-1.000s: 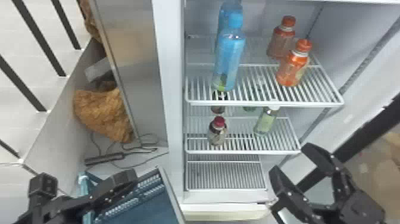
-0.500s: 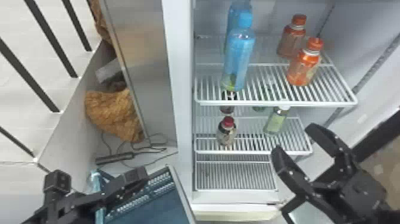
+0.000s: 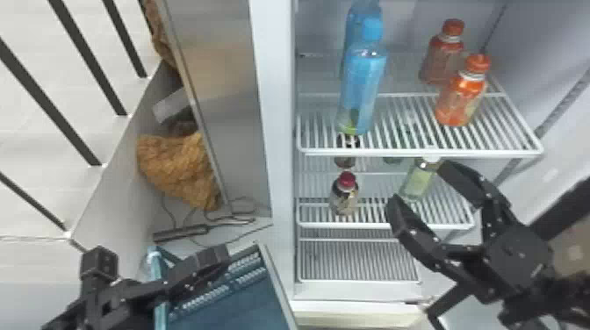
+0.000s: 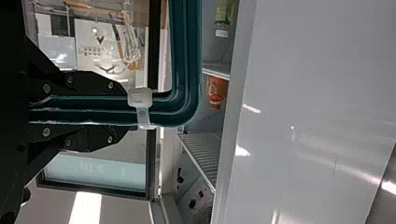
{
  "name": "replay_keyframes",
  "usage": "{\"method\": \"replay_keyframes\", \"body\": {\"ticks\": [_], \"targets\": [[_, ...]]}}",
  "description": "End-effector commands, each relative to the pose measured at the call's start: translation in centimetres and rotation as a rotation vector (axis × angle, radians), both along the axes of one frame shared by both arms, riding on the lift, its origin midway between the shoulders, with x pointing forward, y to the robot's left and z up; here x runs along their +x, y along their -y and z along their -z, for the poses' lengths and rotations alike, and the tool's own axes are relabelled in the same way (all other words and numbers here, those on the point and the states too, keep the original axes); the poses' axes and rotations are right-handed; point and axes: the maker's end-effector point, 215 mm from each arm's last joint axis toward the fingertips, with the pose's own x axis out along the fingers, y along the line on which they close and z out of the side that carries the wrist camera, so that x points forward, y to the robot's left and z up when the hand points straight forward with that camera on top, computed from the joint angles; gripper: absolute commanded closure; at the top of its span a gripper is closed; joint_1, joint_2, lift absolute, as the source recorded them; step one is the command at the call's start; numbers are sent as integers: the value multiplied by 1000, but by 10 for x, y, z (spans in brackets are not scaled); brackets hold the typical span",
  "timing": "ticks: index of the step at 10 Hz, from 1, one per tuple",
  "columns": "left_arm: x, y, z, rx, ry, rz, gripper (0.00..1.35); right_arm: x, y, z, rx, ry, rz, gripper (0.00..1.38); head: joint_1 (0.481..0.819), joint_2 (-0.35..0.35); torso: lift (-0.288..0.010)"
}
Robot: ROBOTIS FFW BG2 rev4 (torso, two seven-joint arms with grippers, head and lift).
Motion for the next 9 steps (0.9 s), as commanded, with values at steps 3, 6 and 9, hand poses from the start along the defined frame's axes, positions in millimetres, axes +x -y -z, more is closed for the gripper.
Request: {"method": "replay_keyframes", "body": {"ticks": [3, 6, 9], "targets": [[1, -1, -1, 4, 4, 2, 1199, 21, -23, -1, -48, -8, -46, 127, 695, 63, -10], [2, -1, -2, 2, 8, 2, 1199, 46, -37, 7, -83, -19, -55, 127, 695, 91, -10], [2, -1, -3, 2, 8, 2, 1199, 75, -36, 18, -122, -21, -28, 131, 695, 100, -10]]}}
